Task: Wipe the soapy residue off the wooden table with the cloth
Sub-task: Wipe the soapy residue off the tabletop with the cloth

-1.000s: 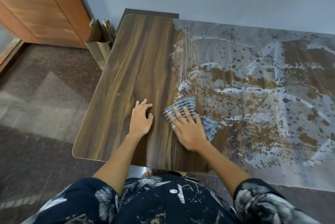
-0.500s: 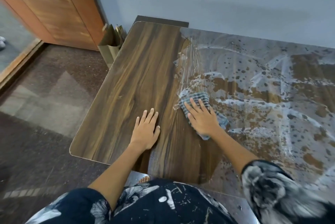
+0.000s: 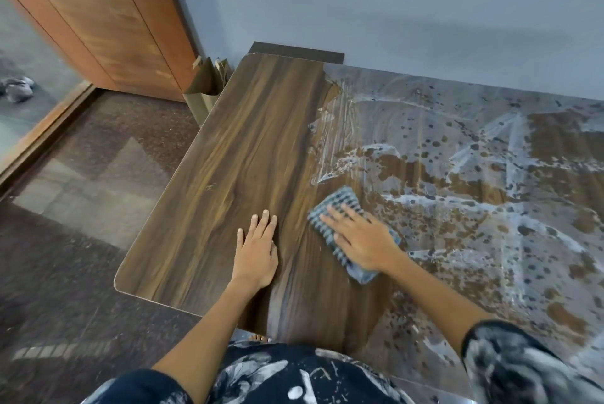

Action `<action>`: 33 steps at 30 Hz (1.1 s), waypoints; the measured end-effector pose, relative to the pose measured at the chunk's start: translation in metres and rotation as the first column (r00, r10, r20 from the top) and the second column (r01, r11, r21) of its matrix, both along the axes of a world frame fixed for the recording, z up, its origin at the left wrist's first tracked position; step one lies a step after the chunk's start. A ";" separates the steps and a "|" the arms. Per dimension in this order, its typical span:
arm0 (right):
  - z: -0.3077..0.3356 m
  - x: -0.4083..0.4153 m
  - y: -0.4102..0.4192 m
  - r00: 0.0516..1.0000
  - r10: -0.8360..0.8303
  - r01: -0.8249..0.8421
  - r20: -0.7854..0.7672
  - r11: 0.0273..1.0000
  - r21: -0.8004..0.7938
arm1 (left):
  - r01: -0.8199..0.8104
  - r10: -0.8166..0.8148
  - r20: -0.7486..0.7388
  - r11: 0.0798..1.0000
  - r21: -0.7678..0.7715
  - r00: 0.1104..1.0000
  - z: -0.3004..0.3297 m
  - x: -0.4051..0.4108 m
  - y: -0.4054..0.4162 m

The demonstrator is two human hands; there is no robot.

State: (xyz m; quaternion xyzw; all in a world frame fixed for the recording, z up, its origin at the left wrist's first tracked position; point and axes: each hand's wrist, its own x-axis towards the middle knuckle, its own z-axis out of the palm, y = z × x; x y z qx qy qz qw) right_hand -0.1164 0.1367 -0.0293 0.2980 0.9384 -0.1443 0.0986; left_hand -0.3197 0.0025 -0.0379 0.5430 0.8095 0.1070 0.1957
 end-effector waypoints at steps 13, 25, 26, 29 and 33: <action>-0.005 -0.043 -0.023 0.997 0.058 -0.057 -0.056 0.998 0.011 | 0.008 -0.009 0.052 1.000 0.015 0.999 0.001 0.004 0.006; -0.001 -0.091 0.066 0.935 -0.351 0.352 0.058 0.936 -0.012 | 0.146 -0.146 0.028 0.989 0.000 0.989 0.004 -0.026 0.070; 0.000 -0.098 0.064 0.937 -0.344 0.345 0.054 0.938 -0.014 | 0.149 -0.149 0.028 0.989 0.002 0.988 0.003 -0.028 0.076; 0.002 -0.090 0.044 0.978 -0.210 0.210 0.019 0.978 0.019 | 0.139 -0.139 0.032 0.990 0.008 0.990 0.001 -0.034 0.090; 0.003 -0.040 0.017 0.996 -0.086 0.085 -0.019 0.995 -0.047 | 0.108 -0.108 0.052 0.994 0.008 0.993 -0.002 -0.038 0.108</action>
